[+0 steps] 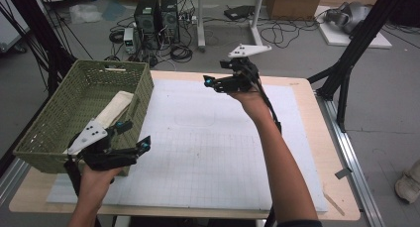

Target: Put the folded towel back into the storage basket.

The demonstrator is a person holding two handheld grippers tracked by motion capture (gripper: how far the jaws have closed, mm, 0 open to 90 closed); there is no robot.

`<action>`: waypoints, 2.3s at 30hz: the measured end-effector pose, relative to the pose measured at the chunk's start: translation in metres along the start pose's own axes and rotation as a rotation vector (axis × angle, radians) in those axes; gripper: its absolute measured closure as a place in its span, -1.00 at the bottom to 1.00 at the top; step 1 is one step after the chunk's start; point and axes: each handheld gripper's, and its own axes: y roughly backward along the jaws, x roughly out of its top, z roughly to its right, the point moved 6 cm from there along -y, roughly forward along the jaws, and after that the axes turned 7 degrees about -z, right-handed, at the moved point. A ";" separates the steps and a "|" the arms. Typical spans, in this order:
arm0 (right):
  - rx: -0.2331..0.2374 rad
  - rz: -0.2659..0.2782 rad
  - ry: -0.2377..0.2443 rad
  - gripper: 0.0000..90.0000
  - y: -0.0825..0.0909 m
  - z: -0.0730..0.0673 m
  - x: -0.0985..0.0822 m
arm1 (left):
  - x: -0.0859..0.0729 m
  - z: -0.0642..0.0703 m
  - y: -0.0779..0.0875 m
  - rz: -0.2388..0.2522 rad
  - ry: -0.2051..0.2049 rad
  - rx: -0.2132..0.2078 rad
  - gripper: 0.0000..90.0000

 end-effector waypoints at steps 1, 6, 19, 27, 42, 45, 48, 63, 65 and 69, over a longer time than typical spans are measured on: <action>-0.007 0.006 -0.001 -0.64 0.006 0.002 -0.004 | 0.001 0.001 -0.002 0.002 -0.001 -0.008 -0.61; -0.048 0.001 -0.025 -0.64 0.031 0.012 -0.027 | 0.002 0.009 -0.017 -0.008 -0.011 -0.042 -0.61; -0.112 0.004 -0.082 -0.64 0.080 0.027 -0.085 | -0.001 0.025 -0.054 -0.038 -0.068 -0.104 -0.60; -0.149 0.009 -0.117 -0.63 0.105 0.030 -0.117 | -0.008 0.031 -0.072 -0.056 -0.084 -0.141 -0.60; -0.235 0.034 -0.168 -0.64 0.133 0.026 -0.173 | -0.023 0.034 -0.096 -0.054 -0.092 -0.176 -0.60; -0.267 0.044 -0.186 -0.64 0.137 0.023 -0.188 | -0.029 0.036 -0.101 -0.061 -0.094 -0.182 -0.60; -0.324 0.046 -0.193 -0.64 0.142 0.017 -0.205 | -0.035 0.038 -0.106 -0.061 -0.084 -0.197 -0.60; -0.369 0.009 -0.192 -0.64 0.138 -0.006 -0.242 | -0.060 0.038 -0.113 -0.090 -0.081 -0.208 -0.60; -0.364 -0.010 -0.180 -0.64 0.136 -0.007 -0.244 | -0.060 0.038 -0.114 -0.091 -0.082 -0.209 -0.60; -0.362 -0.022 -0.177 -0.64 0.134 -0.009 -0.246 | -0.062 0.038 -0.113 -0.093 -0.084 -0.207 -0.60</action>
